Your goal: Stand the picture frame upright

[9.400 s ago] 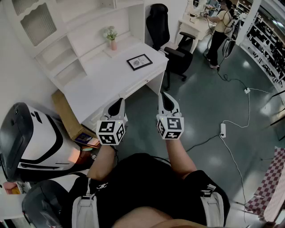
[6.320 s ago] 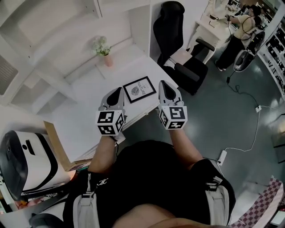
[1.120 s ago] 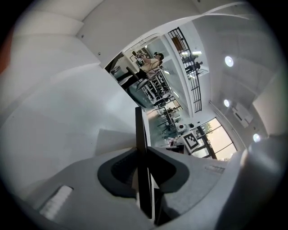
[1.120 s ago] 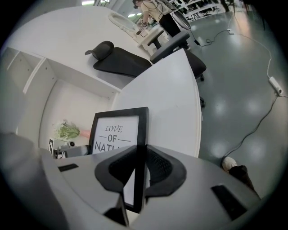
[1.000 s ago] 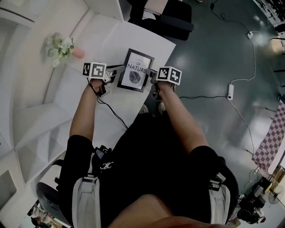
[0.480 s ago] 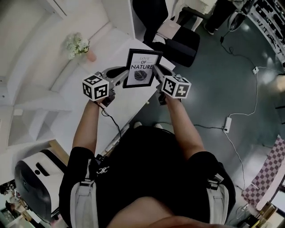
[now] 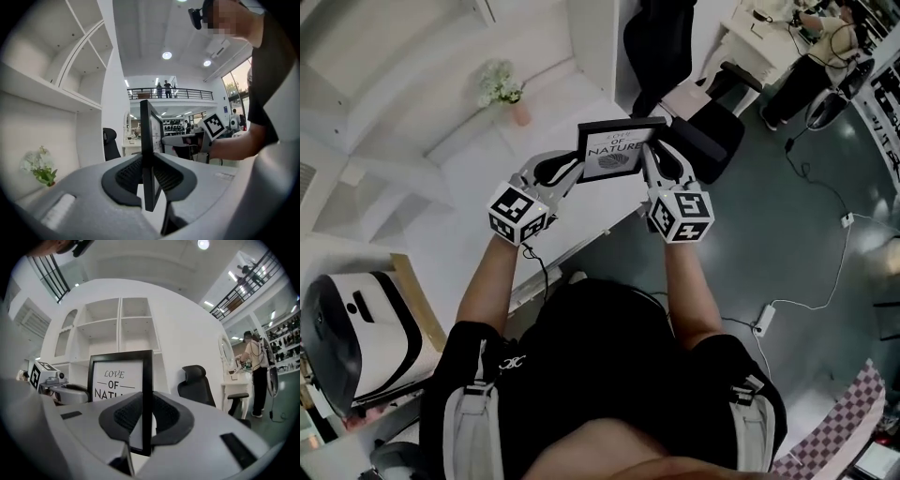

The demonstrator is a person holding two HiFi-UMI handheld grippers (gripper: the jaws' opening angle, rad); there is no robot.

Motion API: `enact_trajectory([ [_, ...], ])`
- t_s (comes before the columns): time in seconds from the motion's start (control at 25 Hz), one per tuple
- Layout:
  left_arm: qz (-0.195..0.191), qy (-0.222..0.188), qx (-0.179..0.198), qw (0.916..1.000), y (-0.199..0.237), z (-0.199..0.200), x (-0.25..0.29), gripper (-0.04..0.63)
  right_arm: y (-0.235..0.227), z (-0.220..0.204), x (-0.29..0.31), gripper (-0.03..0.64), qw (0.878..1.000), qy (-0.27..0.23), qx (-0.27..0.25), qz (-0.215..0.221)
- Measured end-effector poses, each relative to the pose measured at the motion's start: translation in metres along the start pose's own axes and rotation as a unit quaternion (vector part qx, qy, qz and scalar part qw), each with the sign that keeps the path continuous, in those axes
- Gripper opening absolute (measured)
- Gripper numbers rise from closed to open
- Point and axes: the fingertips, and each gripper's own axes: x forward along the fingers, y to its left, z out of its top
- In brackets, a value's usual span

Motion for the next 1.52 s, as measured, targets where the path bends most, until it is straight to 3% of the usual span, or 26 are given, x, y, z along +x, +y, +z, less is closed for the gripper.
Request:
enact_trajectory([
  [0.2, 0.066, 0.011, -0.008, 0.9977, -0.001, -0.004, -0.018, 0.080, 0.016, -0.004, 0.011, 0.064, 0.998, 0.008, 0.002, 0.059],
  [0.48, 0.174, 0.036, -0.039, 0.9833, 0.014, -0.032, -0.092, 0.080, 0.093, -0.030, 0.044, 0.064, 0.986, 0.037, -0.002, 0.163],
  [0.64, 0.252, 0.041, -0.052, 0.9654, 0.026, -0.042, -0.149, 0.083, 0.155, -0.042, 0.063, 0.064, 0.973, 0.054, 0.004, 0.224],
  [0.96, 0.380, 0.045, -0.087, 0.9198, 0.033, -0.074, -0.285, 0.083, 0.304, -0.071, 0.079, 0.064, 0.935, 0.077, -0.013, 0.346],
  [1.08, 0.406, 0.046, -0.095, 0.9076, 0.038, -0.086, -0.317, 0.084, 0.341, -0.082, 0.084, 0.064, 0.927, 0.087, -0.018, 0.365],
  [1.24, 0.421, 0.047, -0.111, 0.8992, 0.053, -0.103, -0.344, 0.086, 0.371, -0.097, 0.096, 0.064, 0.925, 0.100, -0.024, 0.366],
  [1.52, 0.413, 0.057, -0.133, 0.8995, 0.091, -0.138, -0.370, 0.087, 0.402, -0.126, 0.127, 0.064, 0.927, 0.123, -0.035, 0.353],
])
